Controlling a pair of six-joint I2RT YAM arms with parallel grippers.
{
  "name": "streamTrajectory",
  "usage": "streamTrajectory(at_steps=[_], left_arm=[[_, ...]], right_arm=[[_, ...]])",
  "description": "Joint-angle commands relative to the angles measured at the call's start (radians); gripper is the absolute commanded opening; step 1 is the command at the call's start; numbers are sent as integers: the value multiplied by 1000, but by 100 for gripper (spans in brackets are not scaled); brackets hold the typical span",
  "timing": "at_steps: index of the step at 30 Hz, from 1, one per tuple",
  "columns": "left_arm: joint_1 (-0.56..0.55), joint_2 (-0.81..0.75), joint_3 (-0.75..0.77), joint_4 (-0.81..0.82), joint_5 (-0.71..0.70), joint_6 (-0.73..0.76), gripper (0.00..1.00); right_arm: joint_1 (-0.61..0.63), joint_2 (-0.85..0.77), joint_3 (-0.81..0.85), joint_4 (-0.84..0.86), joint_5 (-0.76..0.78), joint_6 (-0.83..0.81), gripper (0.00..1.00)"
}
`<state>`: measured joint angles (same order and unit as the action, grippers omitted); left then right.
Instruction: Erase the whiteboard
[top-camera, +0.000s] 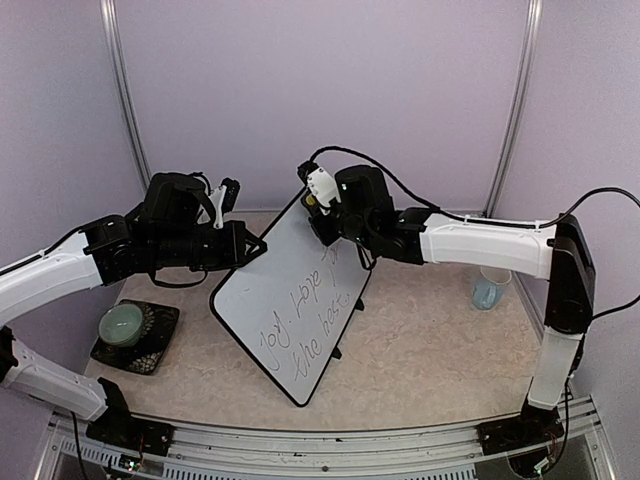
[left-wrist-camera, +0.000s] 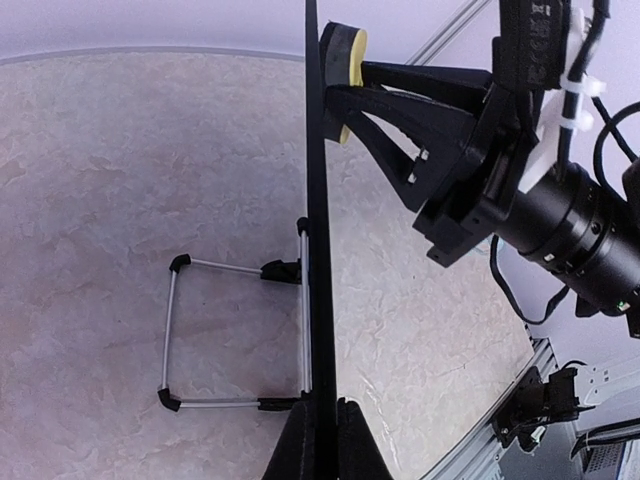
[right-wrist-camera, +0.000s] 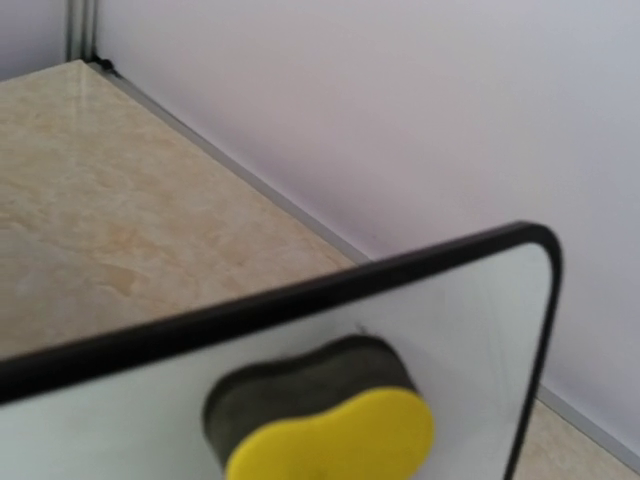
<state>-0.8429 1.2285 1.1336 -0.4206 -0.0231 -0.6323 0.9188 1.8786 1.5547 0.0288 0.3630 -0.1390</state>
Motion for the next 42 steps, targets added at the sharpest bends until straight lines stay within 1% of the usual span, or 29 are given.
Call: streamTrajectory(at_steps=[1,13,21,30,32,42], left_arm=[[-22,-21,0,53,109,39,0],[-28,-30,-6,56,101,30,0],[-34,-30,-3,60,95,20,0],[-36,-50,4,73,90,6,10],[-36,-52,3,81,95,5,16],[-36,-59,5,110,109,-10,35]], right_arm=[[77,-19,-34,-1,-50,-20,0],[206,-54,-100,8,-9,-20,0],[268,-74,-119,14,18,-13,0],[283,-84,-145,10,39,10,0],[286,-88,-149,12,38,13,0],[316,-96,-156,11,44,21,0]])
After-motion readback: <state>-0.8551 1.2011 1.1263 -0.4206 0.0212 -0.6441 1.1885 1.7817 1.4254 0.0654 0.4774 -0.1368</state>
